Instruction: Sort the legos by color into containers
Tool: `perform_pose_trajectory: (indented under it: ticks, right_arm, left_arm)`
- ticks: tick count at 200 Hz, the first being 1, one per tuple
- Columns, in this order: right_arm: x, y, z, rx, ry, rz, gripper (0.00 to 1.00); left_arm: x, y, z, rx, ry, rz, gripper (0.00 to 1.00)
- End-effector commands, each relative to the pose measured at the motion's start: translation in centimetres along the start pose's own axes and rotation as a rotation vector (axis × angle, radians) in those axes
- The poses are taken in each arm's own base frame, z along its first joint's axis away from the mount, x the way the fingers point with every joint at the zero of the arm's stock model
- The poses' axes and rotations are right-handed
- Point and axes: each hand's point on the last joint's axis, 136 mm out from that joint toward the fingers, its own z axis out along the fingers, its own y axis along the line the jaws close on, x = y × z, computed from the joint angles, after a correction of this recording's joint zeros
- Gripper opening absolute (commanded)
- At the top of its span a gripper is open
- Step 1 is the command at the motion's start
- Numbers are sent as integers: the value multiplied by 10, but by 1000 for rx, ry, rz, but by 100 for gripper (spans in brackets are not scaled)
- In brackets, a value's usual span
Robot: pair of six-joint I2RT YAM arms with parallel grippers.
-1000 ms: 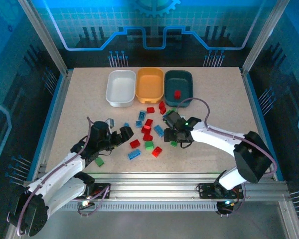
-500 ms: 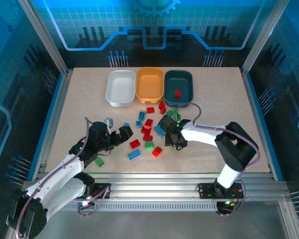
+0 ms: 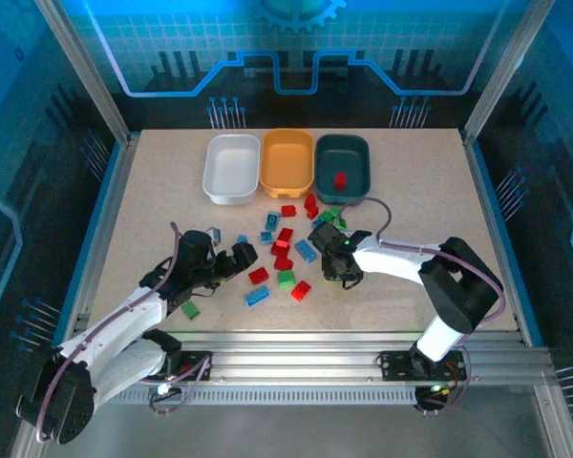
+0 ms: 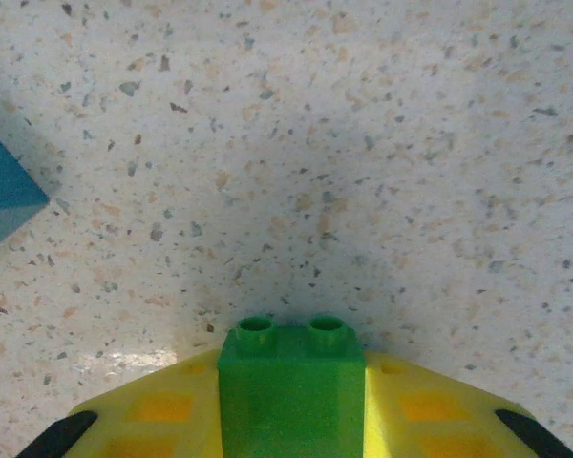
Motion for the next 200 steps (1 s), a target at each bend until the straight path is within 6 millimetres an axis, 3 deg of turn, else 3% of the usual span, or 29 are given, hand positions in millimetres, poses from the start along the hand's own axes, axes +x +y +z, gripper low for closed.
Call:
perform_pose_trajectory:
  ticks: [1,77,122,169,200]
  right_arm:
    - [-14,-6,-15,-2,-65,-29,28]
    - [-59,-12,-46,-62,-176,-43,29]
    - [-93,-5,-59,-108,-230,-33,29]
    - [-133,21,-70,-169,-275,-63,29]
    - [-160,37,-77,-200,-324,-51,30]
  left_arm:
    - [-11,-25,-1,63,-17,34,99]
    - [-25,-45,28,73,31,19,99]
    - [-36,-32,40,35,13,3,99]
    - [-68,-16,28,46,-39,-110,99]
    - [-71,3,22,25,-61,-158,99]
